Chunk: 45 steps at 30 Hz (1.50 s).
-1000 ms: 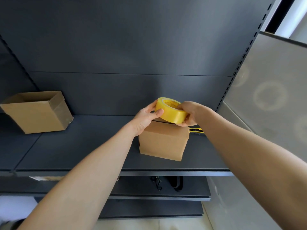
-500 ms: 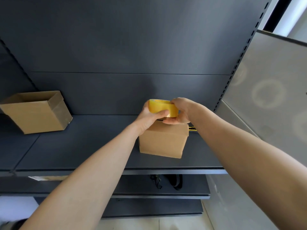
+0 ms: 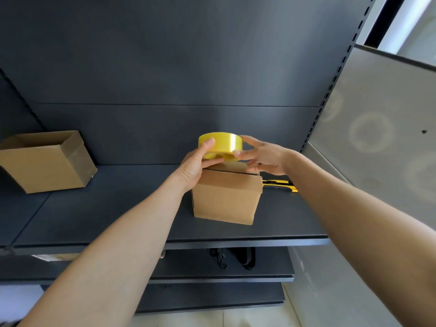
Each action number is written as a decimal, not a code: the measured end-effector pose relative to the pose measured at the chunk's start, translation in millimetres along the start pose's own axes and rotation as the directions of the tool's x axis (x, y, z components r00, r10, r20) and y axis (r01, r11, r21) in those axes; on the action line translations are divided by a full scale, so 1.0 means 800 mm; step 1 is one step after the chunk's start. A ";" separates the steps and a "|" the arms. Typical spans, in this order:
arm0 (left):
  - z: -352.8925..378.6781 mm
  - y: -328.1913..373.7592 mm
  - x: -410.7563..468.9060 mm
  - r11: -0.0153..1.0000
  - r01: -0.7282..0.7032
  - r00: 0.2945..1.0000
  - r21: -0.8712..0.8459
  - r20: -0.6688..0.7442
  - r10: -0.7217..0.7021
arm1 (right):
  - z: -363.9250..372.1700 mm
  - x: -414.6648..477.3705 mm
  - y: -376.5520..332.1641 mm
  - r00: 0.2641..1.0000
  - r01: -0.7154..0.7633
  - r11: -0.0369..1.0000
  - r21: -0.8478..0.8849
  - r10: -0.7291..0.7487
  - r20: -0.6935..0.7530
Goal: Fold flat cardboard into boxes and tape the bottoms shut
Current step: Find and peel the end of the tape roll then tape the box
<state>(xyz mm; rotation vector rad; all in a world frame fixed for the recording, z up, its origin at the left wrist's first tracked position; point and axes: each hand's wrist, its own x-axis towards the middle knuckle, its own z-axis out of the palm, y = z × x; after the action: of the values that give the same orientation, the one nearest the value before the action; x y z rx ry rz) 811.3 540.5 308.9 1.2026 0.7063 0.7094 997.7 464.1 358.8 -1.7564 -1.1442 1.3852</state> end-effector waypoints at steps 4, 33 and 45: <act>0.002 0.001 0.002 0.999 -0.036 0.999 0.010 0.003 0.036 | 0.004 -0.003 -0.003 0.981 0.161 0.967 -0.199 -0.179 -0.075; 0.024 -0.008 -0.001 0.896 0.034 0.998 0.443 0.037 -0.057 | 0.014 -0.010 -0.046 0.922 0.086 0.933 -0.348 -0.207 -0.328; 0.028 -0.012 0.004 0.745 0.006 0.999 0.667 -0.042 0.029 | 0.001 -0.027 -0.029 0.987 0.035 0.837 0.546 0.058 -0.152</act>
<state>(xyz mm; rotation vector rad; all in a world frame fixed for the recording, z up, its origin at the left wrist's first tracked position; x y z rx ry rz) 831.9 528.9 304.1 1.8546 1.0475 0.4989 989.0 454.8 388.1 -1.4201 -0.5631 1.3728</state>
